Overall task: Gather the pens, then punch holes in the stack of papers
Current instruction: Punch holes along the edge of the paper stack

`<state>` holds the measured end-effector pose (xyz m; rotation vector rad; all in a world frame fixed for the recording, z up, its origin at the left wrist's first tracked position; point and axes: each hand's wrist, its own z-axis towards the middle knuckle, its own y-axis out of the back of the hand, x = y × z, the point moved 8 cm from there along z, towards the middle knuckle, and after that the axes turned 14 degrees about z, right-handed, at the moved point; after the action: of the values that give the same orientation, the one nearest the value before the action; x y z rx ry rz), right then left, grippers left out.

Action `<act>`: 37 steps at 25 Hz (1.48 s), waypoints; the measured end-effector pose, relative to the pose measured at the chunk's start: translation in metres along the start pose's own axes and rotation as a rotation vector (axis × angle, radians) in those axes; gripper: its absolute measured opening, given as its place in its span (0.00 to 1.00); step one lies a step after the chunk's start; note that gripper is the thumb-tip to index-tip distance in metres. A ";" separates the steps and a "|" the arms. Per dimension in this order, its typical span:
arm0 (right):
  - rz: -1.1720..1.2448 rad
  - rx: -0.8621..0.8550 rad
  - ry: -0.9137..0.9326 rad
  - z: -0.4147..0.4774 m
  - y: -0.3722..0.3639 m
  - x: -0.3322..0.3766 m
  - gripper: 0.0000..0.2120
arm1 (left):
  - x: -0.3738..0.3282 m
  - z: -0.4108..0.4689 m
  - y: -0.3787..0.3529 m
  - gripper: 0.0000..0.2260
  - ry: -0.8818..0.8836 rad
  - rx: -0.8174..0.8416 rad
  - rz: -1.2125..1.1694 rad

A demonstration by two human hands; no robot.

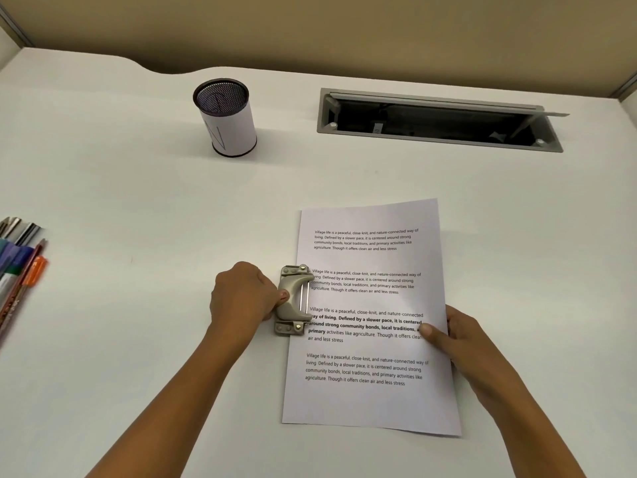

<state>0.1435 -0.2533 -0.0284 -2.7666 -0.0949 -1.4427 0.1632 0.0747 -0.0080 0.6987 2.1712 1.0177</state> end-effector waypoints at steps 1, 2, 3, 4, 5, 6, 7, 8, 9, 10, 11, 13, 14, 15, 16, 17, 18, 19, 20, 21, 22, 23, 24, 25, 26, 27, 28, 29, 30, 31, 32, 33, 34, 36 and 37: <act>0.002 -0.001 -0.001 0.000 0.000 0.000 0.12 | 0.002 0.003 -0.002 0.08 0.017 0.019 -0.030; 0.003 0.000 -0.004 0.000 0.000 0.000 0.12 | 0.003 0.004 -0.003 0.08 0.029 0.036 -0.051; 0.004 0.002 -0.006 -0.001 -0.001 0.000 0.12 | 0.003 0.005 -0.003 0.06 0.033 0.043 -0.065; 0.005 0.003 -0.005 -0.002 -0.002 0.001 0.13 | 0.003 0.004 -0.003 0.05 0.030 0.042 -0.072; 0.008 0.004 -0.004 -0.003 -0.002 0.002 0.12 | 0.001 0.002 -0.002 0.05 0.021 0.036 -0.075; 0.008 0.005 -0.004 -0.003 -0.003 0.003 0.12 | 0.000 0.000 -0.001 0.07 0.007 0.026 -0.076; 0.007 0.007 -0.006 -0.003 -0.004 0.004 0.12 | -0.001 -0.001 -0.001 0.08 -0.007 0.016 -0.071; 0.003 0.012 -0.006 -0.004 -0.004 0.006 0.12 | -0.002 -0.003 0.001 0.08 -0.021 0.005 -0.063; 0.001 0.017 -0.005 -0.005 -0.005 0.007 0.12 | -0.003 -0.006 0.003 0.08 -0.032 -0.006 -0.056; 0.004 0.022 -0.004 -0.006 -0.005 0.008 0.12 | -0.004 -0.008 0.005 0.08 -0.043 -0.018 -0.049; 0.012 0.024 -0.002 -0.007 -0.005 0.009 0.12 | -0.006 -0.010 0.008 0.07 -0.055 -0.029 -0.048; 0.041 0.028 0.005 -0.009 -0.004 0.010 0.12 | -0.009 -0.015 0.012 0.08 -0.081 -0.049 -0.063; 0.058 0.030 0.007 -0.009 -0.004 0.009 0.12 | -0.010 -0.017 0.013 0.08 -0.091 -0.059 -0.068; 0.073 0.032 0.004 -0.008 -0.003 0.009 0.12 | -0.011 -0.018 0.015 0.08 -0.096 -0.071 -0.069; 0.085 0.035 0.001 -0.009 -0.003 0.008 0.13 | -0.012 -0.021 0.016 0.08 -0.101 -0.082 -0.070; 0.092 0.037 0.000 -0.010 -0.004 0.007 0.13 | -0.012 -0.023 0.017 0.07 -0.106 -0.091 -0.077; 0.094 0.036 0.001 -0.010 -0.004 0.006 0.13 | -0.012 -0.025 0.017 0.07 -0.108 -0.098 -0.085; 0.095 0.026 0.006 -0.010 -0.002 0.005 0.12 | -0.013 -0.026 0.018 0.06 -0.112 -0.105 -0.093; 0.094 0.006 0.013 -0.011 0.001 0.005 0.12 | -0.014 -0.028 0.019 0.06 -0.113 -0.112 -0.099; 0.093 -0.022 0.021 -0.011 0.006 0.006 0.12 | -0.014 -0.028 0.019 0.07 -0.112 -0.119 -0.107; 0.090 -0.053 0.029 -0.012 0.012 0.007 0.12 | -0.014 -0.029 0.020 0.07 -0.111 -0.121 -0.114; 0.088 -0.080 0.035 -0.012 0.020 0.008 0.12 | -0.013 -0.029 0.020 0.07 -0.109 -0.117 -0.122; 0.089 -0.101 0.039 -0.013 0.027 0.008 0.12 | -0.013 -0.028 0.019 0.08 -0.103 -0.108 -0.130; 0.095 -0.115 0.042 -0.015 0.034 0.008 0.12 | -0.012 -0.028 0.019 0.08 -0.097 -0.099 -0.139; 0.100 -0.126 0.045 -0.017 0.040 0.007 0.12 | -0.011 -0.029 0.019 0.08 -0.092 -0.092 -0.150; 0.103 -0.135 0.048 -0.019 0.046 0.006 0.12 | -0.011 -0.029 0.019 0.08 -0.090 -0.087 -0.162; 0.108 -0.143 0.050 -0.021 0.050 0.005 0.12 | -0.010 -0.030 0.019 0.09 -0.090 -0.087 -0.171; 0.116 -0.151 0.052 -0.023 0.053 0.004 0.13 | -0.010 -0.032 0.019 0.09 -0.093 -0.092 -0.177; 0.126 -0.158 0.055 -0.025 0.056 0.004 0.13 | -0.010 -0.033 0.019 0.09 -0.097 -0.100 -0.178; 0.133 -0.164 0.057 -0.027 0.059 0.003 0.13 | -0.009 -0.034 0.020 0.10 -0.099 -0.108 -0.174; 0.140 -0.168 0.062 -0.028 0.060 0.003 0.12 | -0.008 -0.035 0.020 0.10 -0.095 -0.116 -0.163; 0.147 -0.170 0.068 -0.030 0.062 0.004 0.11 | -0.006 -0.036 0.020 0.10 -0.089 -0.125 -0.149; 0.154 -0.172 0.075 -0.031 0.064 0.005 0.11 | -0.005 -0.038 0.020 0.10 -0.083 -0.139 -0.139; 0.158 -0.176 0.091 -0.034 0.066 0.006 0.10 | -0.004 -0.044 0.021 0.09 -0.091 -0.199 -0.123; 0.156 -0.179 0.100 -0.035 0.067 0.008 0.10 | -0.005 -0.048 0.023 0.08 -0.115 -0.250 -0.109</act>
<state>0.1236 -0.3212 -0.0012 -2.7548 0.2587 -1.6171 0.1364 0.0615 0.0365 0.5044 1.9195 1.1371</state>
